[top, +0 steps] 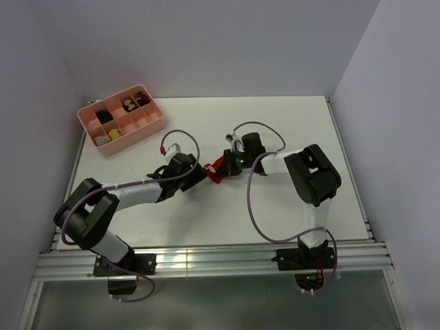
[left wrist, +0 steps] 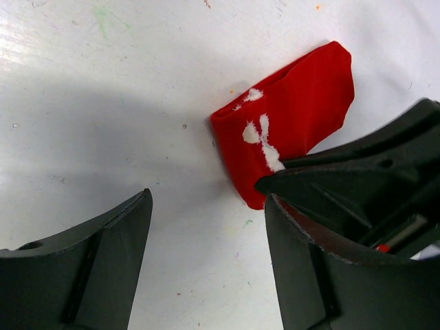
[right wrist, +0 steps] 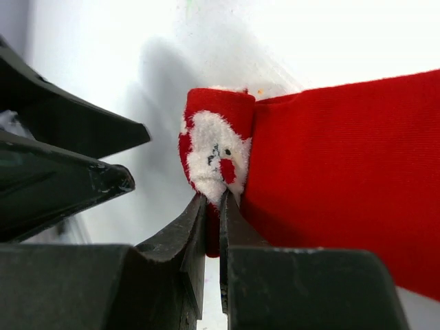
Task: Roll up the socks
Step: Roll the sock at the center of the board.
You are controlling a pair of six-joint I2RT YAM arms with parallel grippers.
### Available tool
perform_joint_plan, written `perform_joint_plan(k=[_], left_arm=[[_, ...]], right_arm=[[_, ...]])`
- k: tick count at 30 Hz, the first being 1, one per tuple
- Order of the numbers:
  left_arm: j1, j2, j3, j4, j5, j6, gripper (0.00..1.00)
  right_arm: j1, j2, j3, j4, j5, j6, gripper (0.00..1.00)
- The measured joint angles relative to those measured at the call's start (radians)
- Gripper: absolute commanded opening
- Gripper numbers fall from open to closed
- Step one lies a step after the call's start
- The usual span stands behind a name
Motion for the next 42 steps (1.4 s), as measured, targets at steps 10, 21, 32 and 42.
perform_joint_plan(k=[10, 21, 32, 42], left_arm=[[0.0, 0.035, -0.018, 0.113, 0.009, -0.006, 0.7], [0.0, 0.137, 0.023, 0.167, 0.008, -0.016, 0.68], [0.011, 0.201, 0.043, 0.271, 0.038, -0.039, 0.67], [0.011, 0.22, 0.039, 0.299, 0.045, -0.052, 0.59]], right_arm=[[-0.084, 0.144, 0.131, -0.092, -0.233, 0.134, 0.01], [-0.143, 0.17, 0.156, -0.182, -0.287, 0.176, 0.04], [-0.146, 0.187, 0.194, -0.244, -0.297, 0.164, 0.04], [-0.146, 0.206, 0.254, -0.338, -0.291, 0.132, 0.04]])
